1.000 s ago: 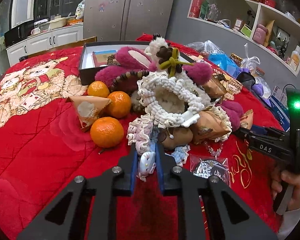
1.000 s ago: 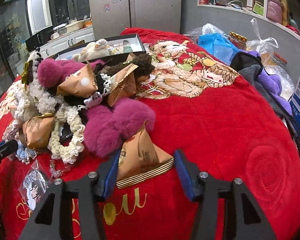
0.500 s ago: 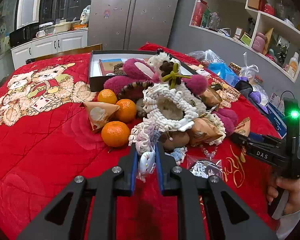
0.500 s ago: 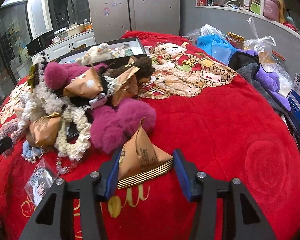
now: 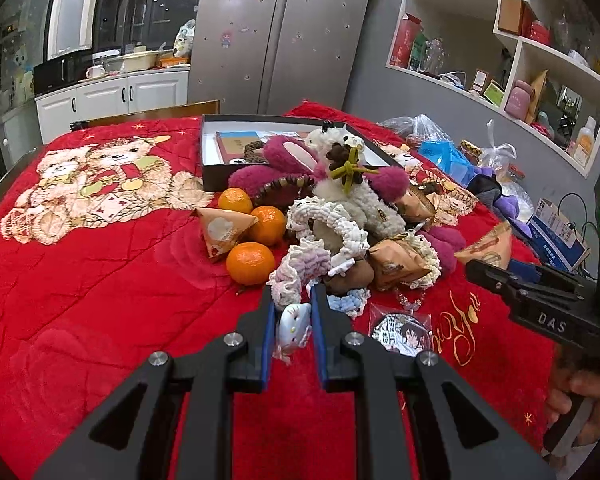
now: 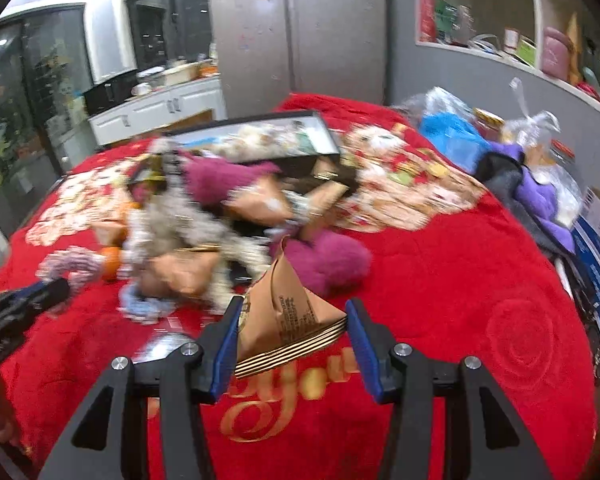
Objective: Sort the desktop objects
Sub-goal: 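Carry the gold packet and white item with both tools over the box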
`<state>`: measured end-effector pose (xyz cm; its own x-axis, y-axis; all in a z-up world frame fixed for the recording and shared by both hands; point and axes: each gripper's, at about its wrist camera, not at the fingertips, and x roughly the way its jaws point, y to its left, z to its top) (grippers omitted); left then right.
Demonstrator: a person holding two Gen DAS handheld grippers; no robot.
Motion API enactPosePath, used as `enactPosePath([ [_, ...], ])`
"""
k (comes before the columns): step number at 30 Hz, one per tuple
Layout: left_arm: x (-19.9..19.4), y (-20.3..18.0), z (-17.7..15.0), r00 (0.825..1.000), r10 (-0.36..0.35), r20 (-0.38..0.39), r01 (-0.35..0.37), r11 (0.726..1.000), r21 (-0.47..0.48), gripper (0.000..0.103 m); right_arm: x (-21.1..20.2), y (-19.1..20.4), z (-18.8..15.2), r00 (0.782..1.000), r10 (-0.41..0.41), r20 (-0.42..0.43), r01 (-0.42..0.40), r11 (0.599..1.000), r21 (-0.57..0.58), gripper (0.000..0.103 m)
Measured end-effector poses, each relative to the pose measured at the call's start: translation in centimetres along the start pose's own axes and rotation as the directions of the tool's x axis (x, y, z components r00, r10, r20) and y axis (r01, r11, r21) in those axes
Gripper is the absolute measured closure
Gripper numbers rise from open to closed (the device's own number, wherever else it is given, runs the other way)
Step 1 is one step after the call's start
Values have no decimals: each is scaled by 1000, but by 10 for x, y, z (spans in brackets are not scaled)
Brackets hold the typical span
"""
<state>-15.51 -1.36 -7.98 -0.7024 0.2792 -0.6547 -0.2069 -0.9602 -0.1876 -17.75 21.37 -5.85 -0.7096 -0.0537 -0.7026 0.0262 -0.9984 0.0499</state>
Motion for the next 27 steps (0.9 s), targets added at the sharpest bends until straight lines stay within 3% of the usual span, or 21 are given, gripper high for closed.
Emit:
enactPosePath([
  [6,-15,2,-3,1000,8,12,-8,1000,-7,86,-9,38,0,997,73,8,-72,995,-75,51],
  [11,-19,0,0,1000,29,6,-29,999,-18,86,-10,50,2,991,137,5,-136,989,-63,51],
  [19,-19,-3,15,999,46,-2,-46,998,-33,86,-11,64,17,990,140,25,-137,986,-96,51],
  [27,-9,-6,53,999,51,3,-51,998,-25,86,-5,66,46,989,136,60,-129,986,-103,51],
])
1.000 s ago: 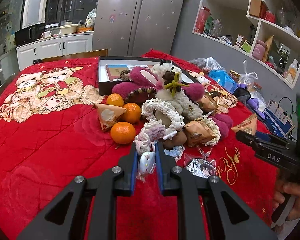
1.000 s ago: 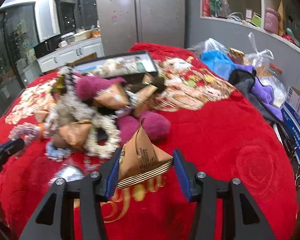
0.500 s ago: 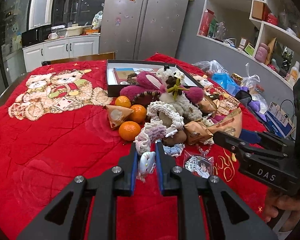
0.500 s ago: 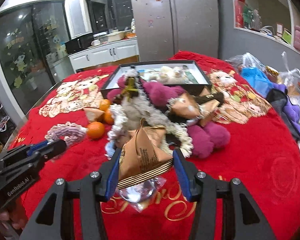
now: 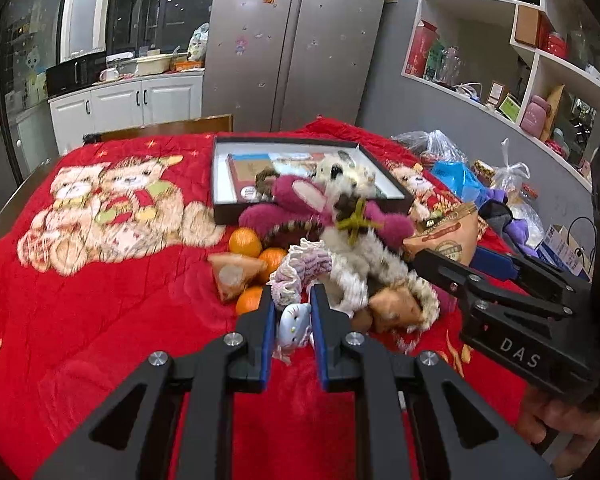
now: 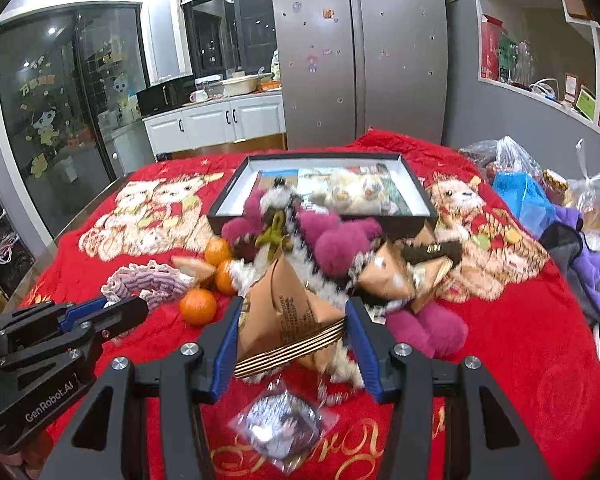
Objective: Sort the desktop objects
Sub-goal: 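Carry the gold packet and white item with both tools over the box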
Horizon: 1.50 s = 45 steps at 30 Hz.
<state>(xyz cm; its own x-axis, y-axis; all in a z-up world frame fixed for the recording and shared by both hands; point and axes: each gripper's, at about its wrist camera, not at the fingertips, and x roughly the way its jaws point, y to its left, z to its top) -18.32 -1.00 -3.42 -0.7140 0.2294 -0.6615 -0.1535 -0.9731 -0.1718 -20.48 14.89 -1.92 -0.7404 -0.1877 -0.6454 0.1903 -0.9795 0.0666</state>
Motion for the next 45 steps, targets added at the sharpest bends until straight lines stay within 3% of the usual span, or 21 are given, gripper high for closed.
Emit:
enactPosePath([
  [4,1,-3,25,999,-28,20,28,1000,-4,86,0,-4,25,1000,-8,18,8,1000,-16,51],
  [15,22,-6,97,999,-10,41,9,1000,23,86,10,-17,92,995,-70,65,74,995,-61,51],
  [22,71,1,143,1000,24,14,-24,999,38,85,54,-35,132,996,-86,35,89,993,-83,51],
  [28,141,20,177,998,46,-40,-45,998,34,85,116,-50,156,996,-93,-16,91,991,-102,51],
  [38,237,50,187,991,70,-112,-71,997,-4,85,204,-73,179,991,-102,-84,93,991,-101,51],
  [45,250,50,181,987,119,-105,-112,991,66,85,224,-72,175,988,-106,-111,94,989,-110,51],
])
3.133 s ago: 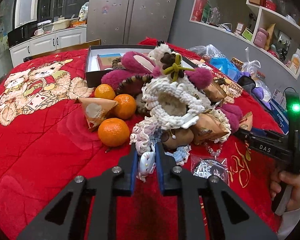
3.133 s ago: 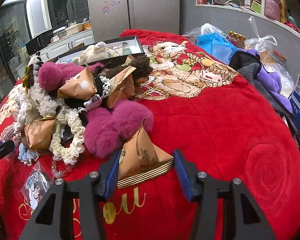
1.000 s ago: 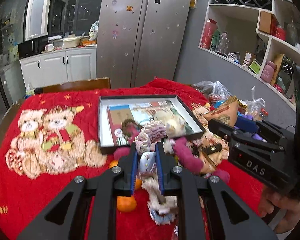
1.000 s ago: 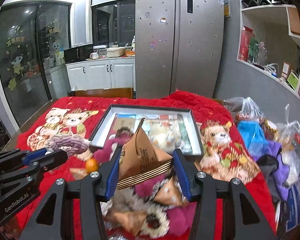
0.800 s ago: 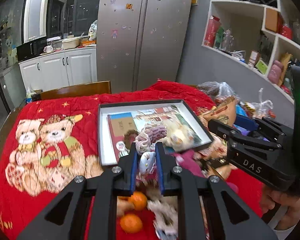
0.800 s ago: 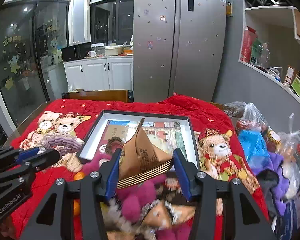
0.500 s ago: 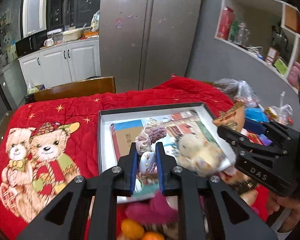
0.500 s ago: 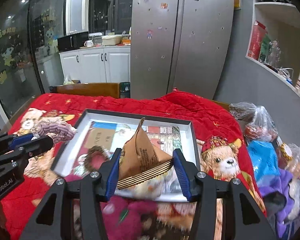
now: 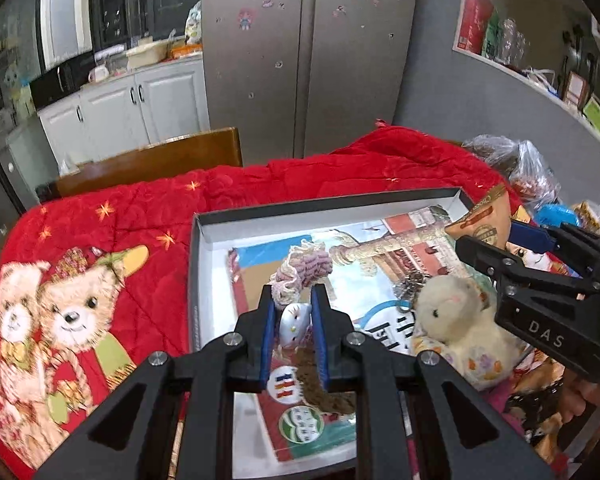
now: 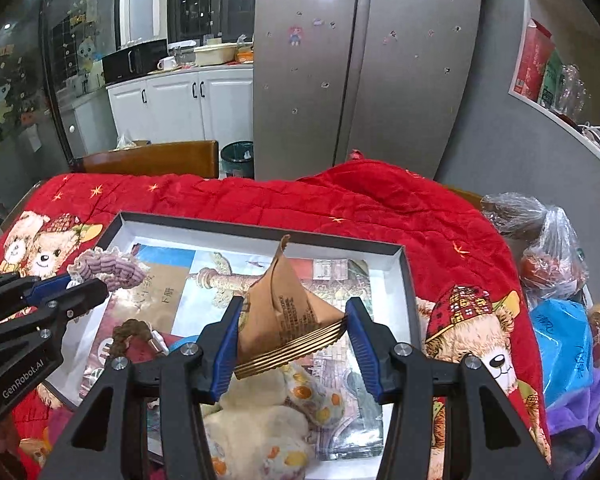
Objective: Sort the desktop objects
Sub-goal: 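Carry the gold packet and white item with both tools over the box, then release the gold packet and white item into the box, opening both tools, then move both open tools back over the pile of objects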
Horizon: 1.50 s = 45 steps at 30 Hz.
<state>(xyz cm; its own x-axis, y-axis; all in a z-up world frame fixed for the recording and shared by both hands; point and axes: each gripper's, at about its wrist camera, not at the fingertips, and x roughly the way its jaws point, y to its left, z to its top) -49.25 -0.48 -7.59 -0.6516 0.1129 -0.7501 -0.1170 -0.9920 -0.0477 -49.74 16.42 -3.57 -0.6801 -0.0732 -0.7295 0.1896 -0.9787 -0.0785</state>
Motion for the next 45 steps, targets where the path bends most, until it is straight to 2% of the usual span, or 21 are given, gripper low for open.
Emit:
enactPosePath([
  [13,15,9,-5,999,-23,-39,21,999,-37,85,14,12,-2,1000,8,-30,-8,1000,-28,51],
  [16,18,10,-6,999,-4,-48,3,999,-34,83,13,12,-1,999,13,-31,-14,999,-30,51],
  [18,19,9,-6,998,25,-61,-26,999,-23,59,12,14,-1,1000,4,-27,-5,999,-43,50],
  [19,17,9,-5,998,29,-50,-30,999,-18,42,11,16,0,1000,10,-29,-12,999,-53,46],
  [20,13,8,-5,999,26,-24,-27,1000,-12,34,10,17,0,999,16,-30,-18,998,-62,42],
  [22,7,4,-2,1000,30,1,-30,1000,8,31,6,18,1,1000,3,-16,-4,998,-66,19],
  [26,1,-1,0,999,36,16,-36,999,27,30,-7,19,5,999,-43,32,45,996,-73,17],
  [45,-14,4,3,999,25,33,-24,999,-21,30,-18,19,3,999,2,47,1,999,-48,17],
])
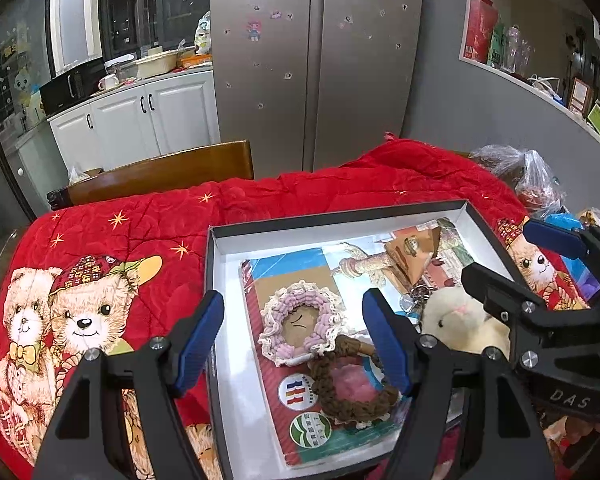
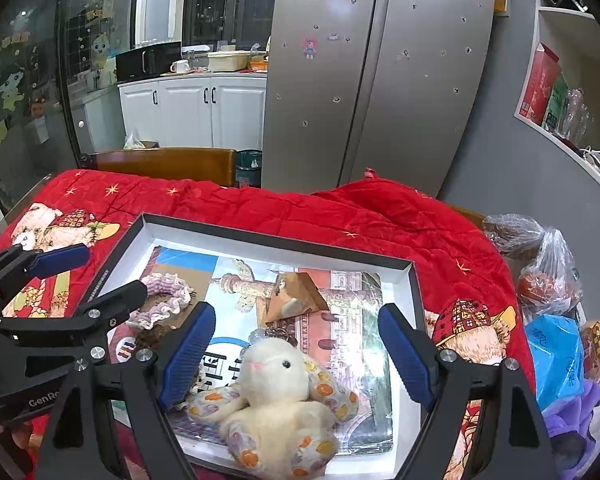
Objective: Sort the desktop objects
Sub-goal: 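Move both open tools back over the pile of objects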
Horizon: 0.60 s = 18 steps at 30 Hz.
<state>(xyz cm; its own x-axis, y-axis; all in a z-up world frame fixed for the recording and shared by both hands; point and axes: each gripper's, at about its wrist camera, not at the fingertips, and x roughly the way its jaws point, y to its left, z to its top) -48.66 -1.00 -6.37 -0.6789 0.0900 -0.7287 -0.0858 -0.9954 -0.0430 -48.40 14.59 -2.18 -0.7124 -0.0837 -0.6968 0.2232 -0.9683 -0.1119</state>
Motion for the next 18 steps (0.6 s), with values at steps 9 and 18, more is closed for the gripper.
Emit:
enactPosePath([
  [9,-77,-12,-2,996,-52,65,53,999,-7,30,-58,-5,2,998,11,61,-14,999,46,17],
  [18,-186,-23,-26,979,-49,197,42,998,36,18,-135,-13,-16,994,-15,111,2,994,110,17],
])
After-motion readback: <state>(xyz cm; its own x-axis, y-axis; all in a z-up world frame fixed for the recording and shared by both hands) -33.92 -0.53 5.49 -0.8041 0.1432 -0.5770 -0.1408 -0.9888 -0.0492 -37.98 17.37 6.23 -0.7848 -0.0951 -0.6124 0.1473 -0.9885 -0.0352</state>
